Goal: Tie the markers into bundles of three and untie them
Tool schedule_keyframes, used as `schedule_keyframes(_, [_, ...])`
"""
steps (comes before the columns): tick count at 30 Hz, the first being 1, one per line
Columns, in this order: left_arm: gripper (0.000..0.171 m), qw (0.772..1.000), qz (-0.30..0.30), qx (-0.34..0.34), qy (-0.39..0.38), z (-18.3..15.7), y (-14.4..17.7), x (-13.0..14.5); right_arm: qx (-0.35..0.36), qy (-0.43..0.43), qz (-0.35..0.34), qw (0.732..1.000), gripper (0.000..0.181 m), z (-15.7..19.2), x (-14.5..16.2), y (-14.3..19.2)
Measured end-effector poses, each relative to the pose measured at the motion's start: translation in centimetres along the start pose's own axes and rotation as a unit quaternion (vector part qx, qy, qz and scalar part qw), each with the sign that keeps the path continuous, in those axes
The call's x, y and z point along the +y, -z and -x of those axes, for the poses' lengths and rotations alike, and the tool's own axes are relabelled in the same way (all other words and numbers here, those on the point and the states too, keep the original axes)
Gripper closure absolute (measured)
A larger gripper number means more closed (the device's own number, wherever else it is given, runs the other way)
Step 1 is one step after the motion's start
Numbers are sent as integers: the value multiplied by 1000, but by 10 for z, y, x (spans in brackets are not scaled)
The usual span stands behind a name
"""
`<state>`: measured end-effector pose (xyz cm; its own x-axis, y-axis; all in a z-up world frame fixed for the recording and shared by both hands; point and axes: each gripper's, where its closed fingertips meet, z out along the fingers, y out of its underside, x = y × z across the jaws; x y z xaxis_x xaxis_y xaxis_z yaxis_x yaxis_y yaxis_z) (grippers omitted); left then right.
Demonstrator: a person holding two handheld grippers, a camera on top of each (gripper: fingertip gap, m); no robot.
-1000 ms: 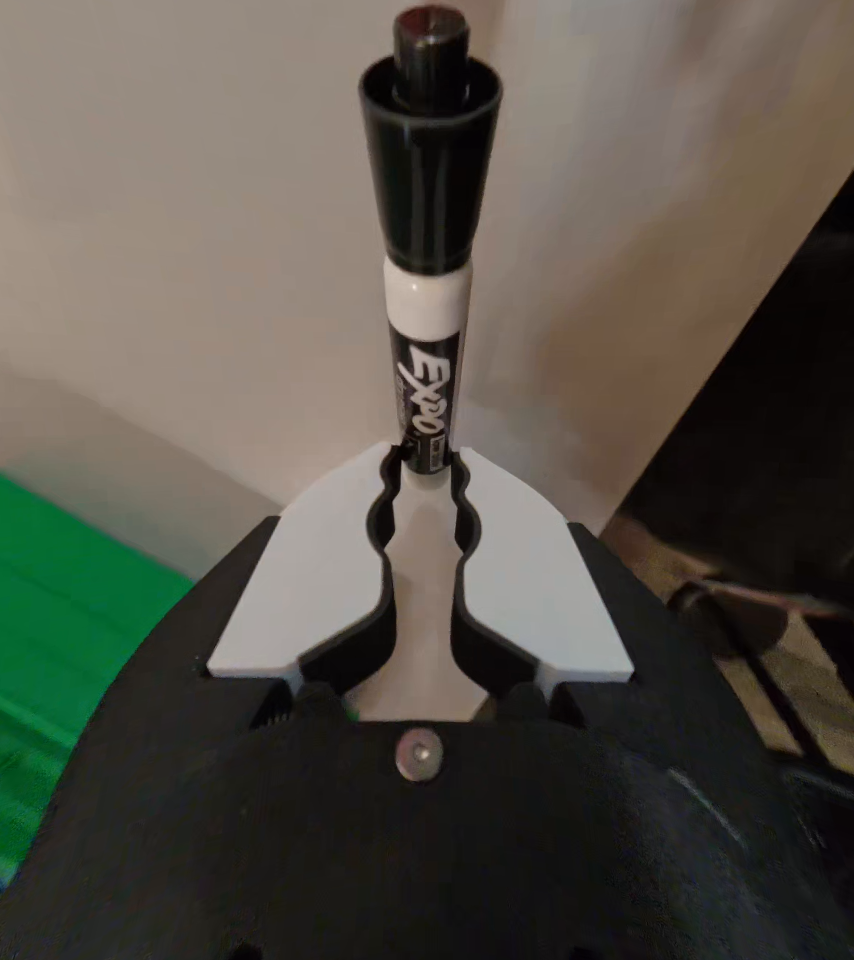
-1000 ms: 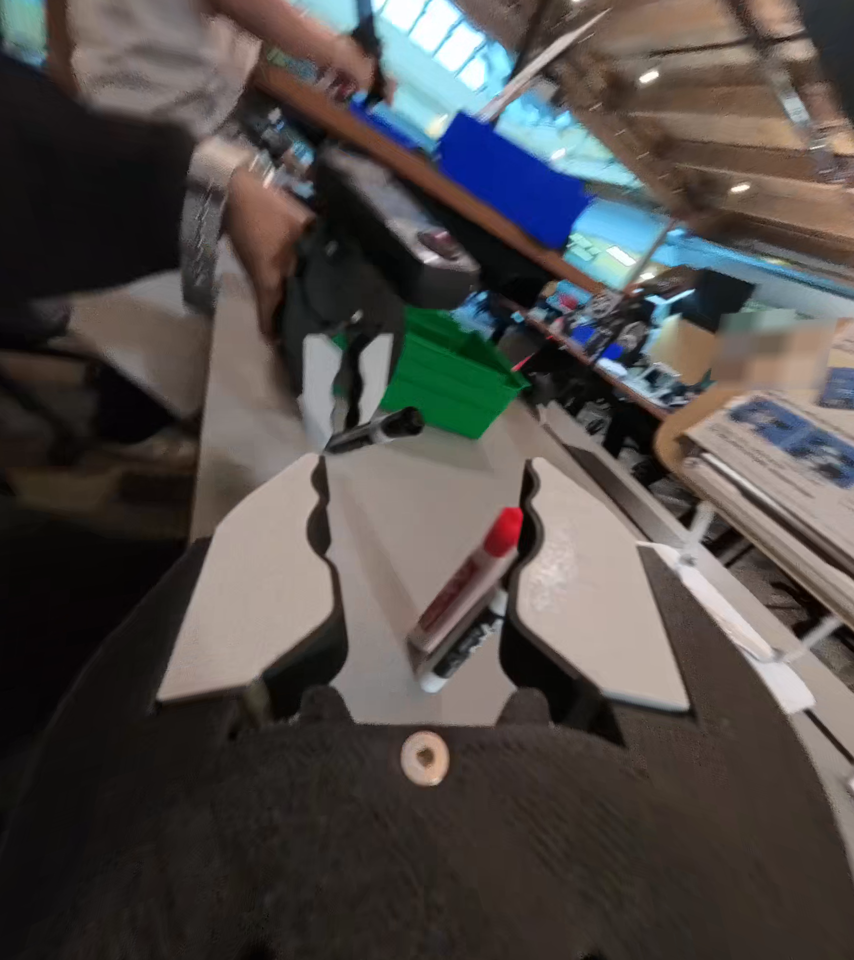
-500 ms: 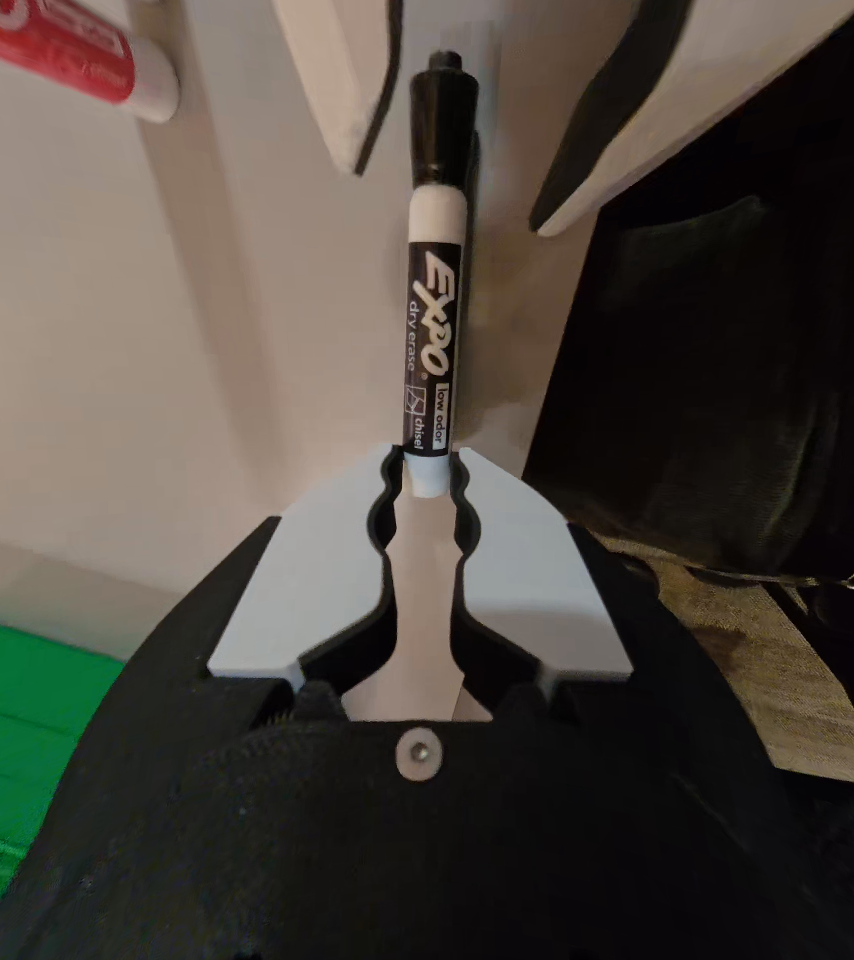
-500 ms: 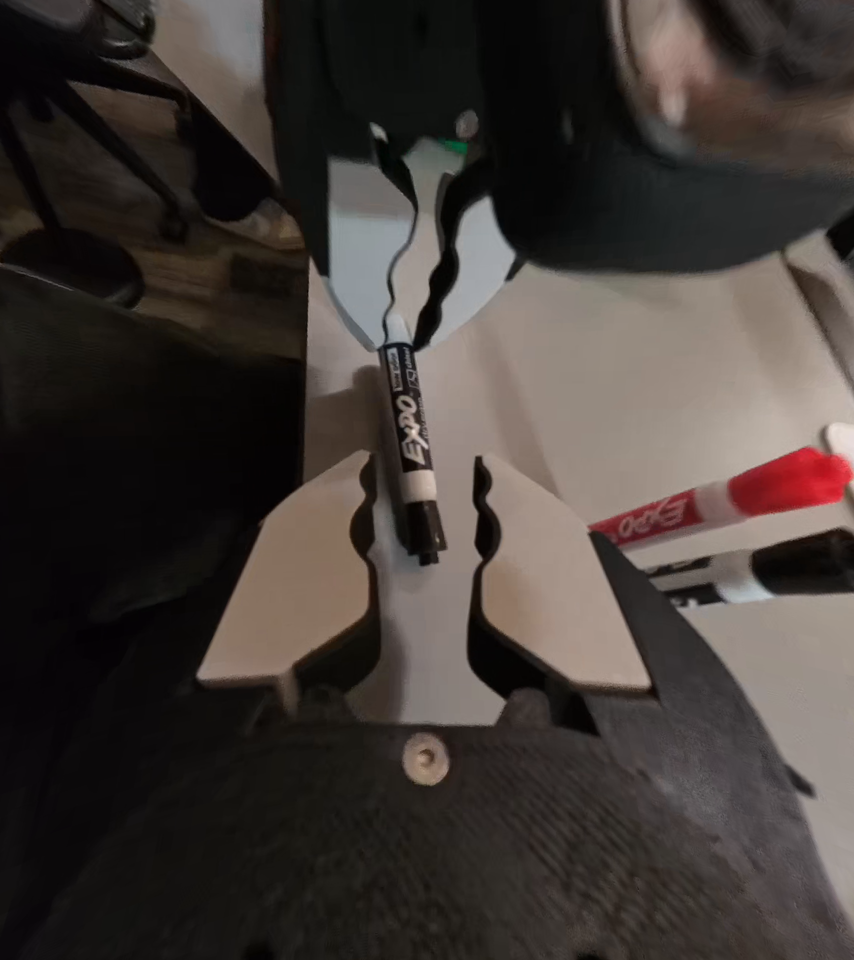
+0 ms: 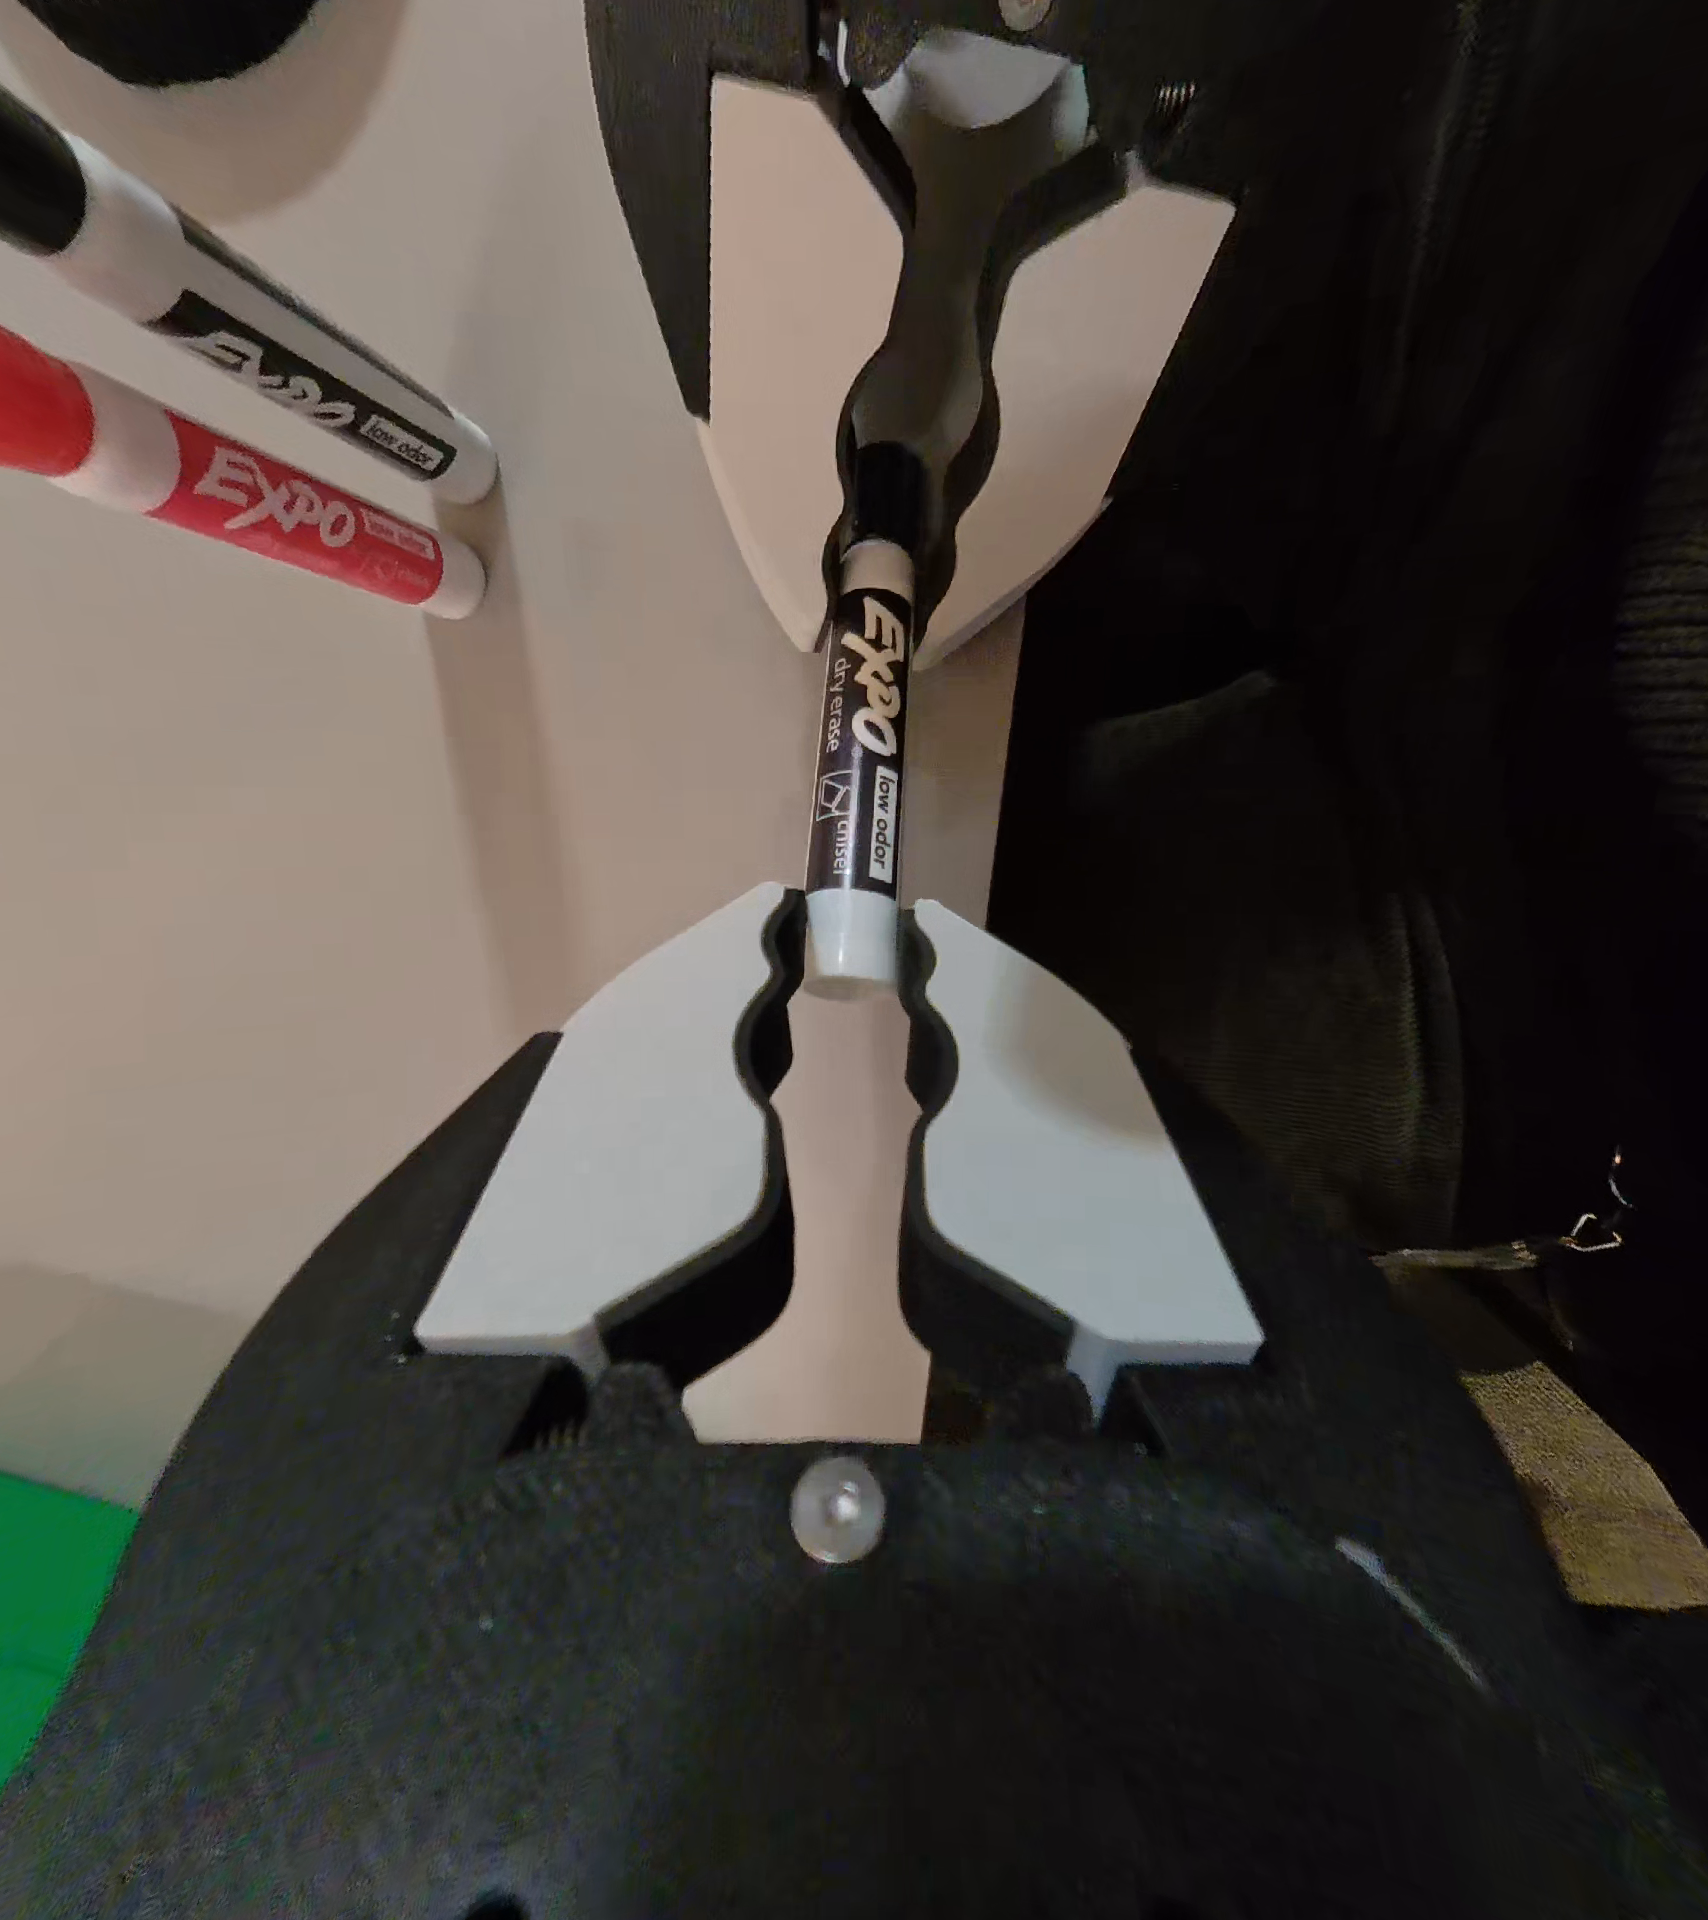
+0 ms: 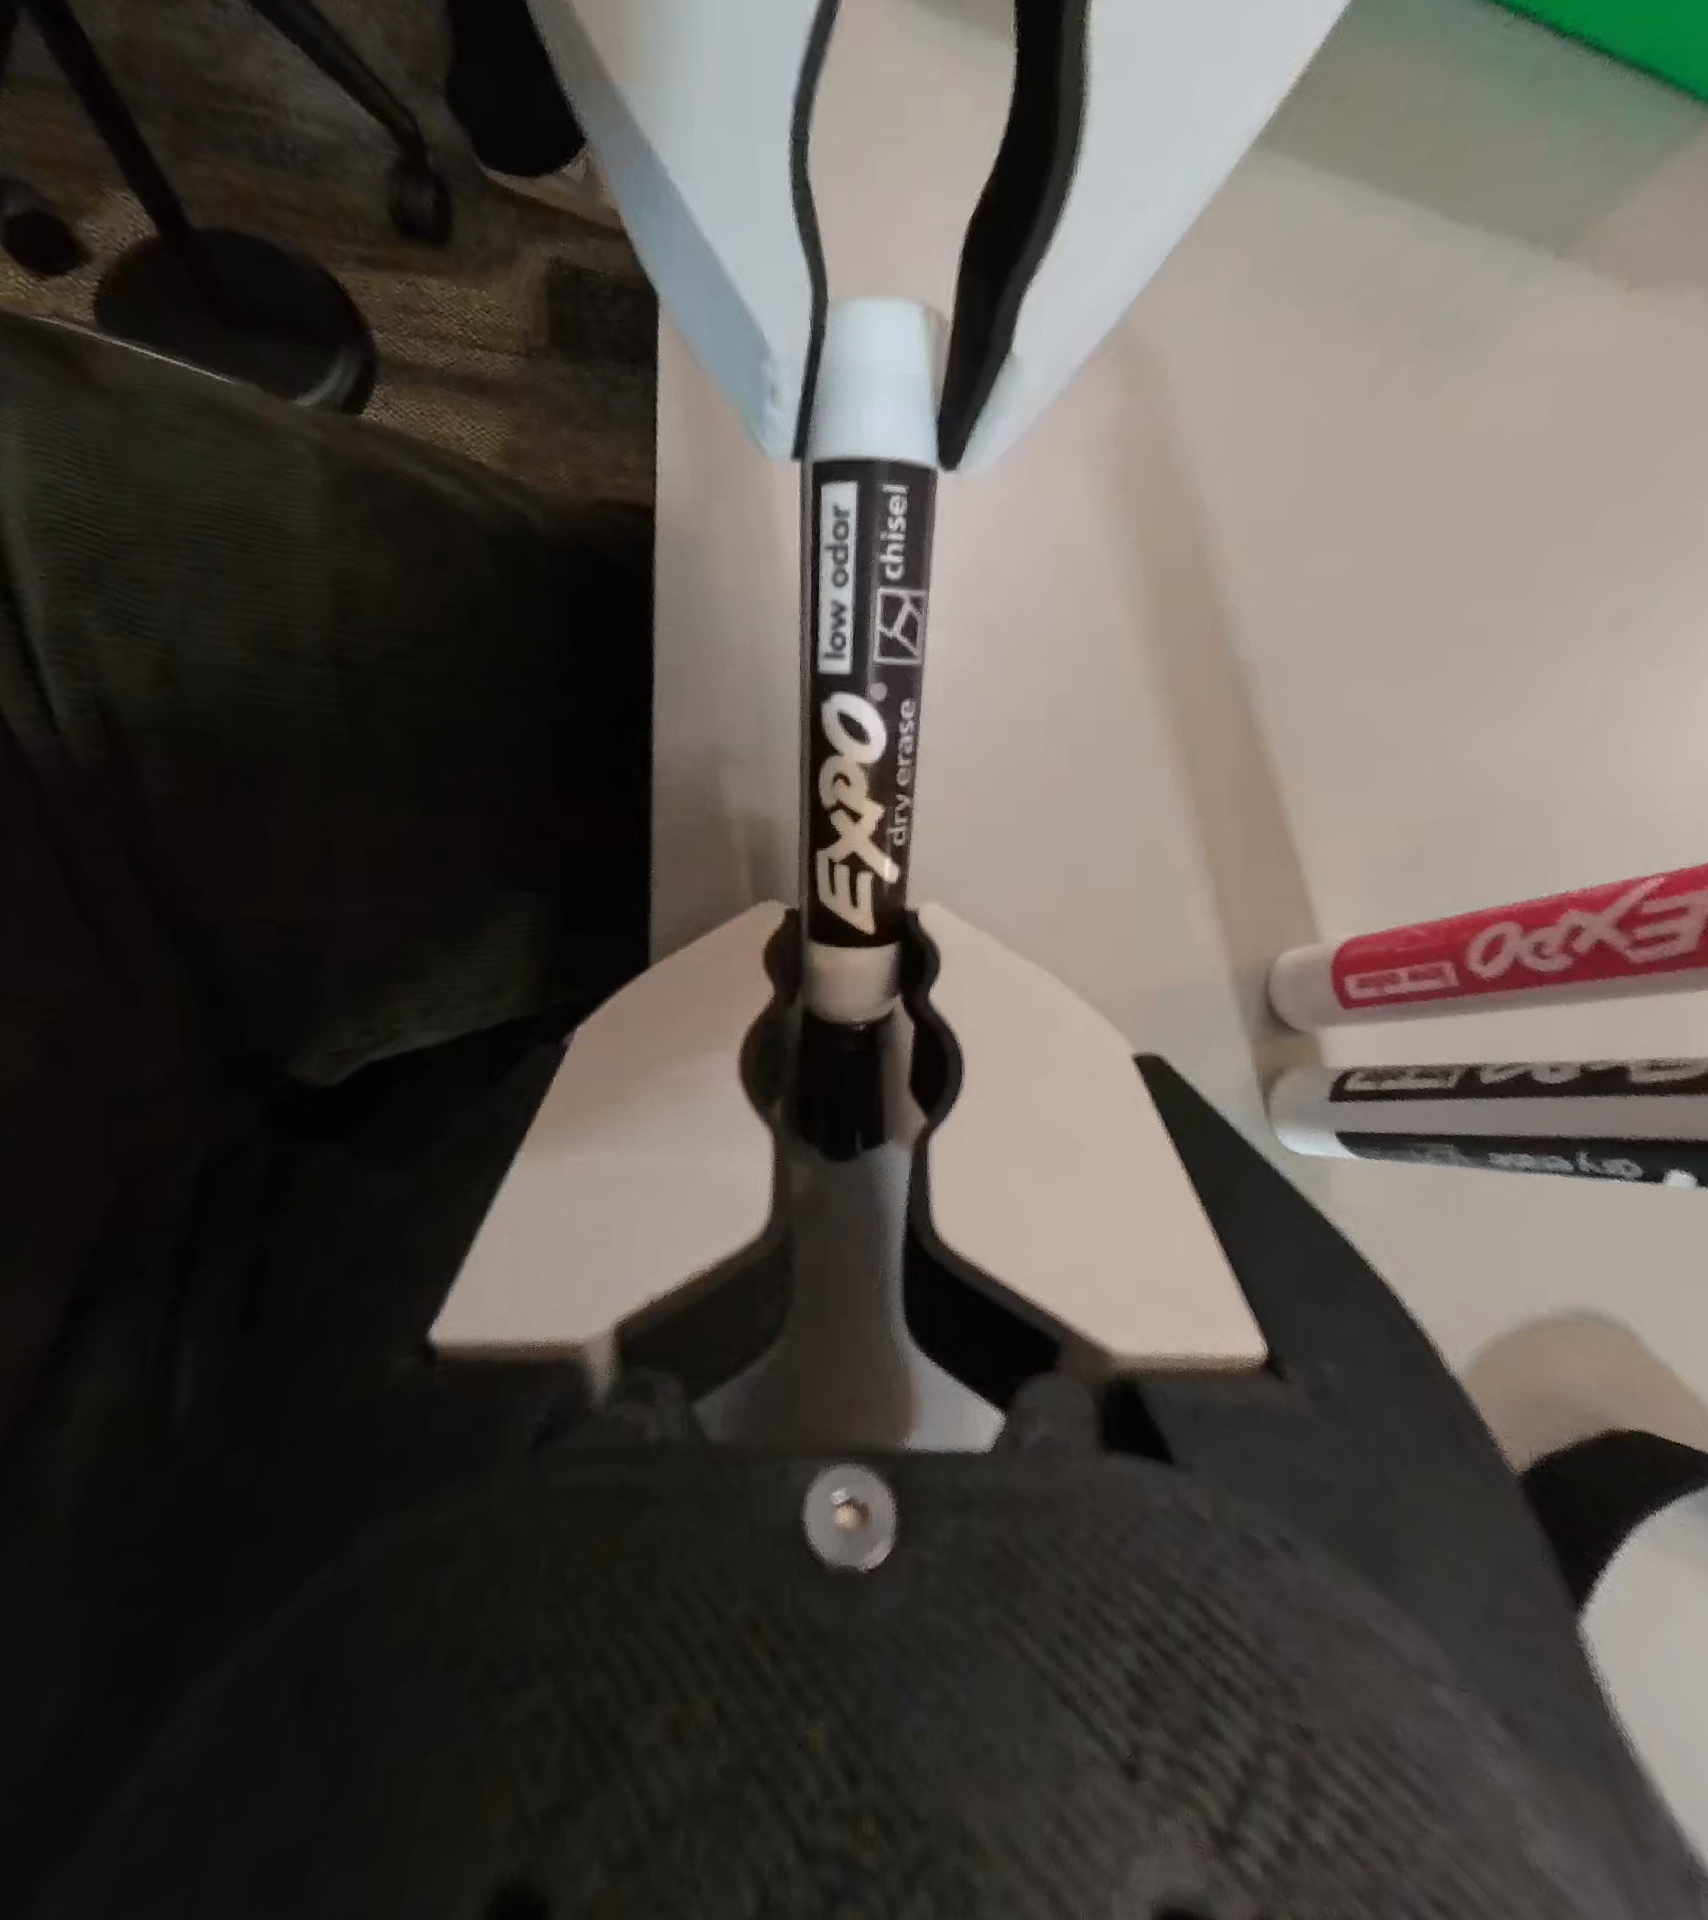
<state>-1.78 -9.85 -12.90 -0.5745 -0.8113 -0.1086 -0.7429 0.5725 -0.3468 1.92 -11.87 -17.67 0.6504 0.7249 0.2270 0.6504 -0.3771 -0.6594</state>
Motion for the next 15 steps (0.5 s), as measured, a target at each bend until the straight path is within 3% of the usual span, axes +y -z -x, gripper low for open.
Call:
schedule_keyframes(4, [152,1000,-19,-15,15,11,-6,3,6,-12,0,1000,163,-7,0,5])
schedule_keyframes(5, [145,999,-37,-33,21,16,-7,0,7,-19,-3,1000,163,-9,0,8])
schedule_keyframes(8, [103,982,-151,-74,82,31,-4,-21,4,-41,-12,999,163,-12,0,17])
schedule_keyframes(11, [88,935,-286,1,210,32,3,-40,16,-49,-26,998,162,-18,-3,28])
schedule_keyframes(15, [104,847,-356,89,385,42,4,-32,32,-46,-34,998,163,-28,0,38])
